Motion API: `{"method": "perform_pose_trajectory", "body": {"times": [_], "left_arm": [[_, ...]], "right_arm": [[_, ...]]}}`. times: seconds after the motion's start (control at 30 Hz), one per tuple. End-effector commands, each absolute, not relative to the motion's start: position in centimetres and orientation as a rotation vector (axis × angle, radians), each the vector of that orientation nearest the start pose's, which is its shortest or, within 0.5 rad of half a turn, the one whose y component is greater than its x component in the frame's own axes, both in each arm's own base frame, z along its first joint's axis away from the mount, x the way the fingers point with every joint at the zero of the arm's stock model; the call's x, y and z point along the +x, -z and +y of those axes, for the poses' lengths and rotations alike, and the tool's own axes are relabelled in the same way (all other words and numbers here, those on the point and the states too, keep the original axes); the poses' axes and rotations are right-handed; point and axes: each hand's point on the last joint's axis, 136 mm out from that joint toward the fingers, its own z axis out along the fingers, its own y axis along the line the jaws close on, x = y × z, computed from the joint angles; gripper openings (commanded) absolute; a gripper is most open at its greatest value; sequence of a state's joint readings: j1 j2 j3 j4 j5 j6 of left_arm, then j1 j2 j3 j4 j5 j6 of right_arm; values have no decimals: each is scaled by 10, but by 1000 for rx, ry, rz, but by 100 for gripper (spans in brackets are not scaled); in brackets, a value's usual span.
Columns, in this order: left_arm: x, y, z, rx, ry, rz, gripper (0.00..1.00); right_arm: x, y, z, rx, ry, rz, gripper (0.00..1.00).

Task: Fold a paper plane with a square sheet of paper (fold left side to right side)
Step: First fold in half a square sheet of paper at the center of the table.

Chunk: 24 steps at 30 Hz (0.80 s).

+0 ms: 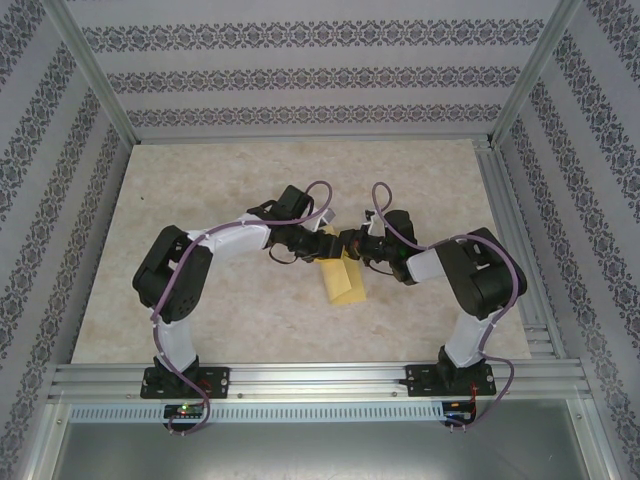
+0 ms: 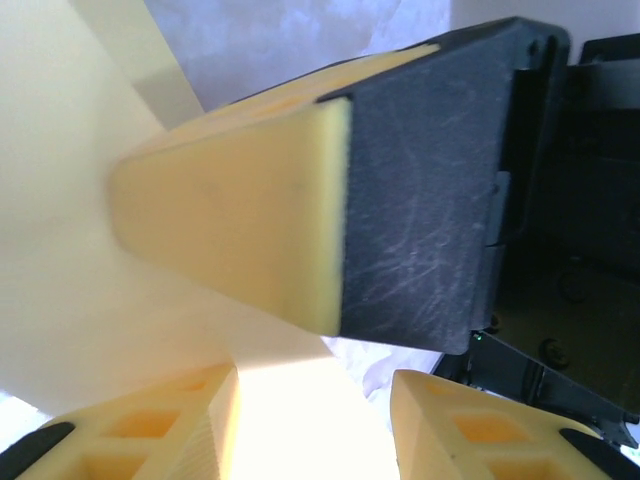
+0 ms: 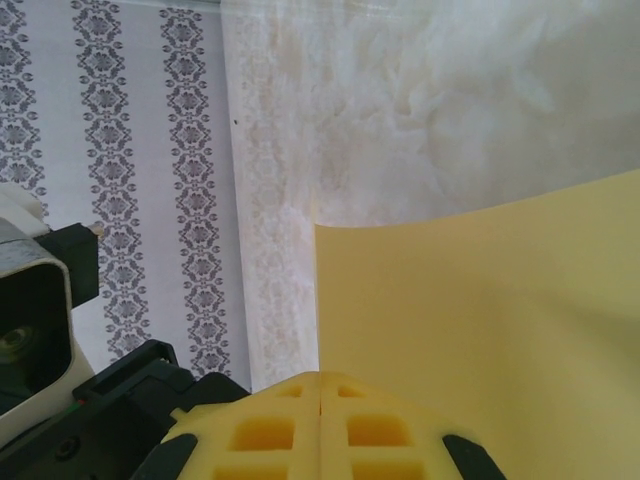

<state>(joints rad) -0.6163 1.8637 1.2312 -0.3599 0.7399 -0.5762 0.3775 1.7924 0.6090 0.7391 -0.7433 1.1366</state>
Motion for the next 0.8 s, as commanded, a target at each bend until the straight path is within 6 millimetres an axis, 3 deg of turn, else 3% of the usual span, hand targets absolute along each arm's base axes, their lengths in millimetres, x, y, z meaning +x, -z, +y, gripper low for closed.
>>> {"method": "perform_pose_trajectory", "body": {"times": [0.0, 0.2, 0.3, 0.4, 0.53, 0.77], "left_arm": [[293, -141, -345, 442, 1314, 2655, 49], [294, -172, -326, 416, 1242, 2589, 59], [298, -176, -307, 344, 1172, 2580, 65], [305, -167, -288, 226, 1092, 2601, 70], [310, -134, -269, 45, 969, 2684, 71], [308, -100, -284, -16, 983, 2748, 69]], "right_arm": [[343, -90, 255, 282, -1581, 2274, 0], [344, -94, 250, 290, -1580, 2250, 0], [342, -91, 245, 293, -1528, 2273, 0], [342, -89, 240, 300, -1498, 2282, 0], [342, -87, 238, 312, -1492, 2279, 0], [337, -76, 231, 336, -1448, 2299, 0]]}}
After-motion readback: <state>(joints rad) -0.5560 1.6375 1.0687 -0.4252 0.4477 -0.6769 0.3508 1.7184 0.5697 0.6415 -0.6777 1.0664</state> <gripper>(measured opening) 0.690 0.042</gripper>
